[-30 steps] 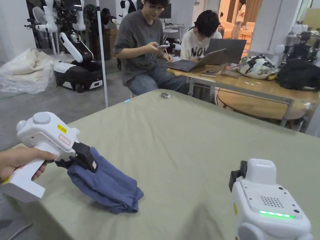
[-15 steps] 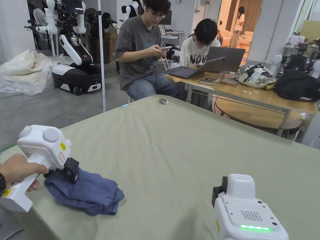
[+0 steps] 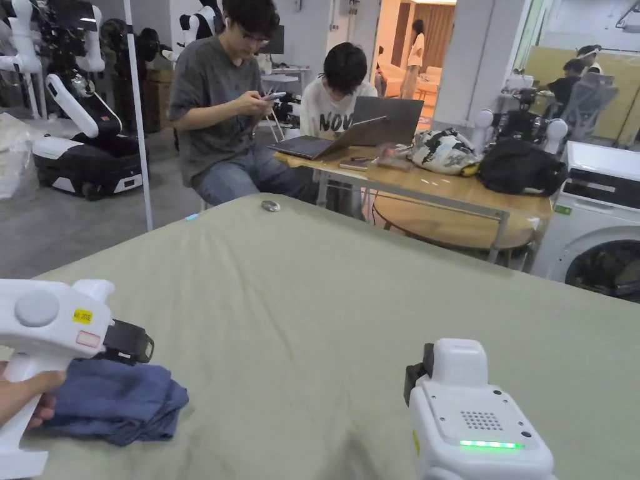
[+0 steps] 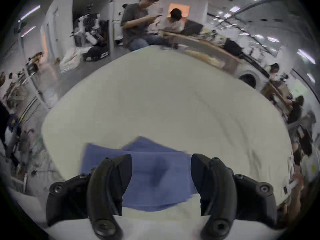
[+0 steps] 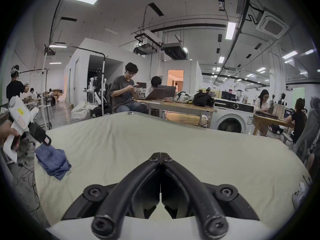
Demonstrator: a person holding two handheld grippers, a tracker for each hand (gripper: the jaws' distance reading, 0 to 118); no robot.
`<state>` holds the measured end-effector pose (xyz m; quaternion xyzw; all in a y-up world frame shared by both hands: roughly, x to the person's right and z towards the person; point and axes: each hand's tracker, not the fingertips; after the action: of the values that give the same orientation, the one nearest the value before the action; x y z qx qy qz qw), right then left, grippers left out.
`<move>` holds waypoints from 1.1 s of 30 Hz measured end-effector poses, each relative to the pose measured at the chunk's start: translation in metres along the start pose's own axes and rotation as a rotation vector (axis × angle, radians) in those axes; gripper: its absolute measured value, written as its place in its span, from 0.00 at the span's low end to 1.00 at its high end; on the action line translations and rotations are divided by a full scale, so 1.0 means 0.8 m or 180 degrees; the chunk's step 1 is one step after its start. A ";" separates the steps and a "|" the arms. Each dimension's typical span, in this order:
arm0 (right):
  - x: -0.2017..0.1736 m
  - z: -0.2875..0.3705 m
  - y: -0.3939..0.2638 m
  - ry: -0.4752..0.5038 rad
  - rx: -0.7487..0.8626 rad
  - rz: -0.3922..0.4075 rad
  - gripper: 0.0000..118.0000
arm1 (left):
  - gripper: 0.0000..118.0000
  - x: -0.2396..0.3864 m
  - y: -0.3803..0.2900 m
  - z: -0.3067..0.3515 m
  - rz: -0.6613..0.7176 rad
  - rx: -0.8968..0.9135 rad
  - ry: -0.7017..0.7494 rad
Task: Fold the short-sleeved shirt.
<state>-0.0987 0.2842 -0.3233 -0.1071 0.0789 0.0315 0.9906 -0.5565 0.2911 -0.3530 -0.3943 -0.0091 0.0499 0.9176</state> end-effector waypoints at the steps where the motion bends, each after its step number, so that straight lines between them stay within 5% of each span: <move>1: 0.007 0.004 0.000 -0.0038 -0.0002 -0.0009 0.00 | 0.60 0.028 -0.010 -0.003 -0.0090 0.0087 -0.0012; 10: 0.090 0.038 -0.016 -0.0415 -0.0086 -0.0085 0.00 | 0.60 0.248 -0.059 -0.028 -0.0417 0.0813 -0.0608; 20: 0.190 0.092 -0.025 -0.0952 -0.0050 -0.0174 0.00 | 0.59 0.411 -0.067 -0.018 -0.0432 0.1496 -0.0480; 23: 0.215 0.103 -0.024 -0.1104 -0.0024 -0.0189 0.00 | 0.49 0.435 -0.064 -0.010 -0.0438 0.1598 -0.0592; 28: 0.241 0.116 -0.028 -0.1261 0.0023 -0.0297 0.00 | 0.13 0.476 -0.065 -0.013 -0.0515 0.1643 -0.0675; 33: 0.246 0.125 -0.039 -0.1311 0.0047 -0.0293 0.00 | 0.01 0.499 -0.080 -0.016 -0.0525 0.1742 -0.0684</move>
<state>0.1125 0.2847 -0.2529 -0.0946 -0.1300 0.0068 0.9870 -0.1532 0.2774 -0.3248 -0.1229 -0.1243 0.0173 0.9845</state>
